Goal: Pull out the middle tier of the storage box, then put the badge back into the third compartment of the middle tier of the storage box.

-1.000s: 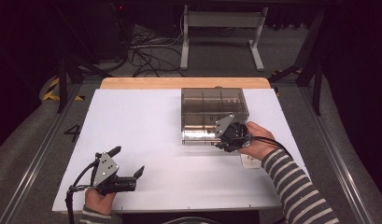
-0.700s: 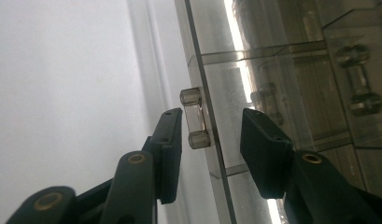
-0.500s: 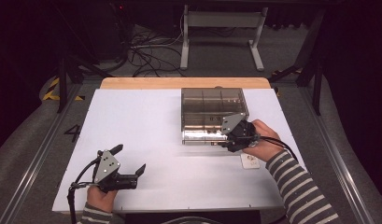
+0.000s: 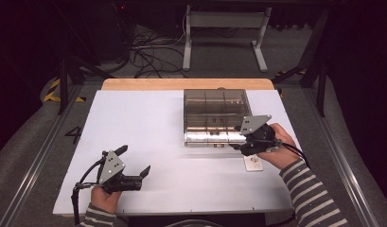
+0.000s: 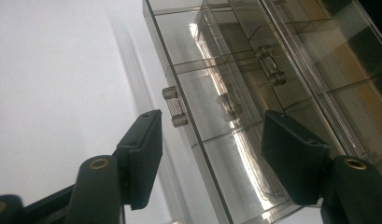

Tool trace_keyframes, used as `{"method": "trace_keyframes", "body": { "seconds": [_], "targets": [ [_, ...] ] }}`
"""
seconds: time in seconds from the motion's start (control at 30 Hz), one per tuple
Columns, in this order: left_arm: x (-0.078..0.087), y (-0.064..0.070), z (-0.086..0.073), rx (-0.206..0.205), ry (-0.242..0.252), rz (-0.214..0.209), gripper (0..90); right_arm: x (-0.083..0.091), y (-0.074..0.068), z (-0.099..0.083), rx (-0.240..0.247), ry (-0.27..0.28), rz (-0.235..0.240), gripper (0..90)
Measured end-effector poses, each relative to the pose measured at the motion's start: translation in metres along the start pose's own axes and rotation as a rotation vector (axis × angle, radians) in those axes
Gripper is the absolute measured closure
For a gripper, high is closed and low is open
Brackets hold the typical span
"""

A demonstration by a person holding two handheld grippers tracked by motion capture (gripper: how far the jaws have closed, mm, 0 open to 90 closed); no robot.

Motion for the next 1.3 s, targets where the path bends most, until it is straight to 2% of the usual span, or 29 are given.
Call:
{"method": "trace_keyframes", "body": {
  "seconds": [0.1, 0.13, 0.17, 0.27, 0.5, 0.7, 1.0, 1.3],
  "targets": [
    [-0.001, 0.0, 0.0, 0.0, 0.0, -0.001, 1.6, 0.003, 0.002, -0.002, -0.002, 0.005, 0.002, 37.0],
    [-0.001, 0.0, 0.0, 0.0, -0.001, -0.002, 1.6, 0.007, 0.003, -0.003, -0.03, 0.008, 0.001, 34.2],
    [-0.001, 0.0, 0.0, 0.0, -0.001, -0.002, 1.6, 0.007, 0.003, -0.003, -0.03, 0.008, 0.001, 34.2],
    [-0.001, 0.0, 0.0, 0.002, 0.0, -0.003, 1.6, 0.012, 0.008, -0.007, -0.095, 0.016, -0.01, 30.4],
    [-0.002, 0.001, 0.0, 0.005, -0.001, -0.002, 1.6, 0.019, 0.01, -0.015, -0.124, 0.023, -0.017, 25.6],
    [-0.001, 0.0, -0.001, 0.004, -0.003, 0.001, 1.6, 0.022, 0.01, -0.027, -0.175, 0.032, 0.0, 21.5],
    [0.0, 0.0, -0.001, 0.004, -0.002, 0.005, 1.6, 0.024, 0.006, -0.051, -0.22, 0.009, 0.005, 21.4],
    [-0.001, 0.001, -0.001, 0.006, -0.005, 0.003, 1.6, 0.019, -0.003, -0.064, -0.223, -0.028, 0.036, 16.5]
  ]
}}
Point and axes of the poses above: each handheld gripper's, and its own axes: x roughly backward along the jaws, z roughly out of its top, y roughly to its right, the point moved 8 cm from there along -x, roughly forward along the jaws, and after that the axes turned 10 degrees about -z, right-handed, at the moved point
